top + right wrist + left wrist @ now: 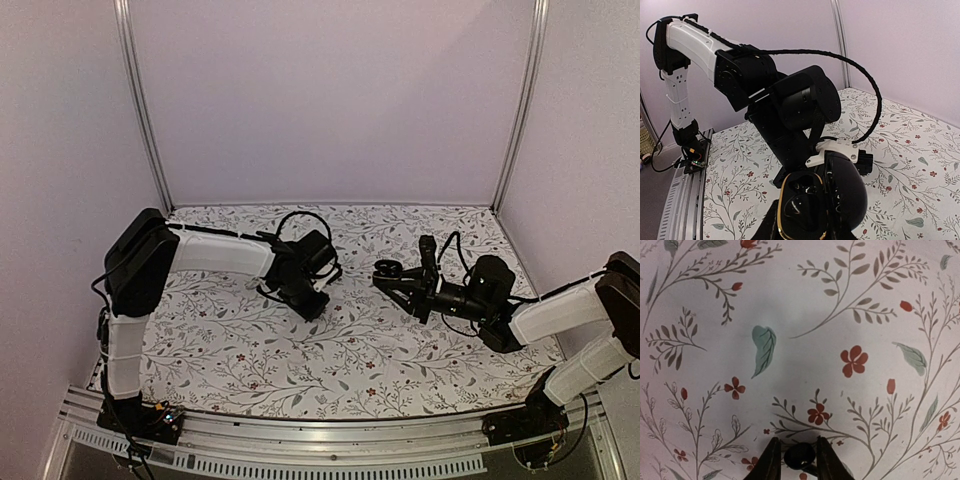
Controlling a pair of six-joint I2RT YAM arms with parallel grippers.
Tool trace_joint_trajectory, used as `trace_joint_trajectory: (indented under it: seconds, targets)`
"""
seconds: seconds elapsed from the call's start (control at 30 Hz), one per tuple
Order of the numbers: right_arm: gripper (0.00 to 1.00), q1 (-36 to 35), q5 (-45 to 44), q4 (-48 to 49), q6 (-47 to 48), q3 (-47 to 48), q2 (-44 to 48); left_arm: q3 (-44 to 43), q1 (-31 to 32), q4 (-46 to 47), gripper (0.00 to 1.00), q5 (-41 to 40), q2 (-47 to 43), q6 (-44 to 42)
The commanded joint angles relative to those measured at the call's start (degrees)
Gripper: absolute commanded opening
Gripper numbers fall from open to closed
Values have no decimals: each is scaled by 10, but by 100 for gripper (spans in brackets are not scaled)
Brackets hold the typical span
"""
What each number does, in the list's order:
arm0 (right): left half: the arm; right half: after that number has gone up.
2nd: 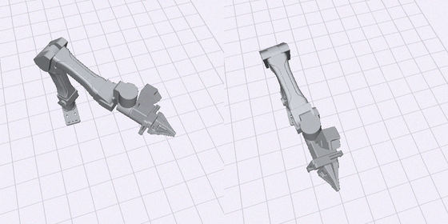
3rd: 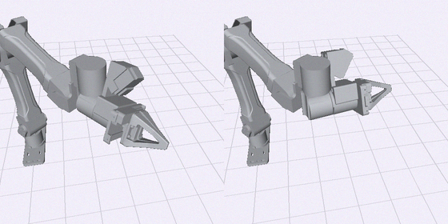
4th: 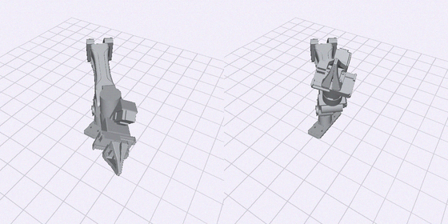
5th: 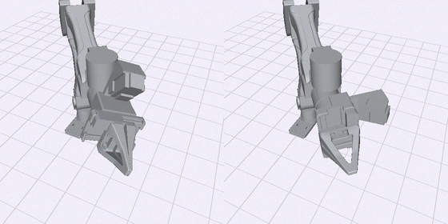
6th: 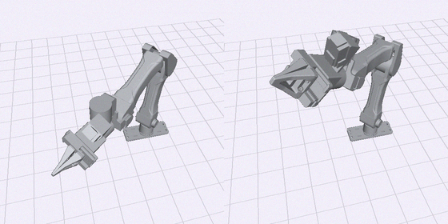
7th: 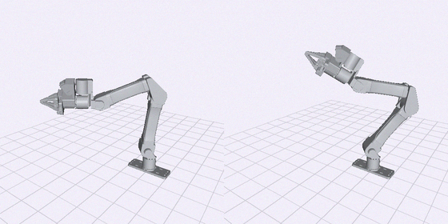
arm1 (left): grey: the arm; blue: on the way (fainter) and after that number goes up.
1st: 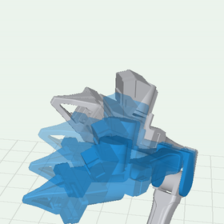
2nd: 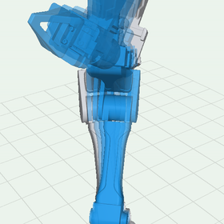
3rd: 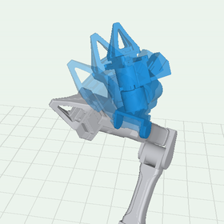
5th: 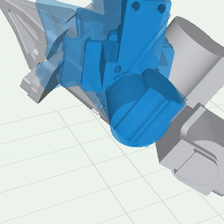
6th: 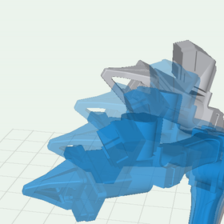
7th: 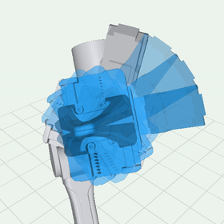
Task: Insert the wireless bluetooth earbuds into the charging case
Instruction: Pick up the left earbud from the center of the board.
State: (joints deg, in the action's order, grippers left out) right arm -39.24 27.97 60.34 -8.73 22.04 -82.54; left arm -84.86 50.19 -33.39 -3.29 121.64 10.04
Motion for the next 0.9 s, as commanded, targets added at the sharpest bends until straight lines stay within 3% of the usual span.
trace_joint_trajectory:
  seconds: [0.0,0.37,0.87]
  targets:
    - [0,5,-6,-1,7,-2,10,-3,8,-45,24,-9,9,0]
    - [0,5,-5,-2,6,0,8,-7,9,-32,21,-5,14,-2]
    - [0,7,-6,-6,4,2,7,52,1,65,11,-26,-42,-6]
